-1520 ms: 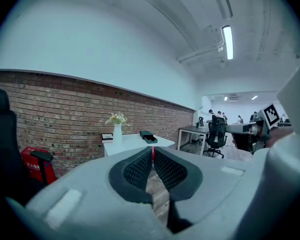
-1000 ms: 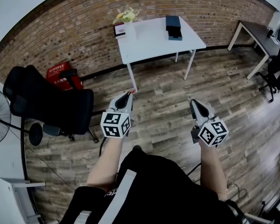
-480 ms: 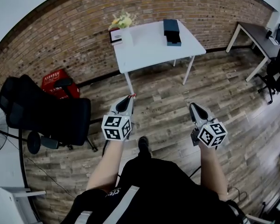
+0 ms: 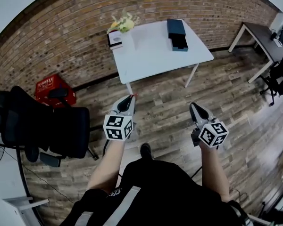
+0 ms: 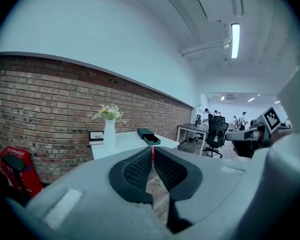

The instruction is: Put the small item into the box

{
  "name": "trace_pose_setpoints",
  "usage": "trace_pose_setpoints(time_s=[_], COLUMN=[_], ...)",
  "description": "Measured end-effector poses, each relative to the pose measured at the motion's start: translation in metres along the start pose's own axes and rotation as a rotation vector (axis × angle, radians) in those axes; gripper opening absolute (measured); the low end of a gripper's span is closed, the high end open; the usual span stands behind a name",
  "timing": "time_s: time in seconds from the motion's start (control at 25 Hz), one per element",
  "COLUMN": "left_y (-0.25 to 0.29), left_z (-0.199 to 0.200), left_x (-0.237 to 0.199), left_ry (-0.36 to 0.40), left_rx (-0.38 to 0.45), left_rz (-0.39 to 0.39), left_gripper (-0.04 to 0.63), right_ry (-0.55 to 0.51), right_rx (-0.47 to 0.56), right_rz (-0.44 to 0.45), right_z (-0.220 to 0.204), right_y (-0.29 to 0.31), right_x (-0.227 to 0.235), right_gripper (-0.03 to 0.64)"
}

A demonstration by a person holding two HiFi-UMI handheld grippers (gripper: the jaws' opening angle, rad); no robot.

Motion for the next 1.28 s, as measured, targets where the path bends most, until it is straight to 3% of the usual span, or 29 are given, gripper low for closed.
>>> trace_pose_setpoints(time_s=[0.2, 0.72, 1.04, 1.16, 1.28], left_y=[0.029, 0.07, 0.126, 0.158, 0.202], left_z=[0.009, 0.02, 0.016, 0.016, 0.018], left_x=[-0.038, -0.091, -0.09, -0.09, -0.091], left_ry=[-0.011, -0.049, -0.04, -0.033, -0.03], left_rx=[0.025, 0.072, 0.022, 0.002, -0.027], left_rz=[-0.01, -0.044, -0.081, -0.079, -0.077], left_gripper=[0.018, 0.018, 0.018, 0.018, 0.018], right_ry=[-0.032, -0.053, -0.019, -0.09, -0.16], right_rx=[0.013, -0.038, -0.042, -0.086, -0.125], right_rz=[-0.018, -0.023, -0.017, -0.033, 0.018], right_z=[0.024, 0.028, 0.037, 0.039, 0.047], right_y=[0.039, 0.105, 0.139, 0.161, 0.193], right_x=[-0.003, -0.017, 0.021, 0.048, 0.068], right_gripper=[0.011, 0.011, 0.011, 0.009, 0.011])
Point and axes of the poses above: the fingertips, and each gripper's own axes: y forward along the fingers, x to its right, z out of its top, the point moved 4 cm from there along -y, backward along the fingers, and after that the axes turned 9 degrees about y, right-handed, at the moved point
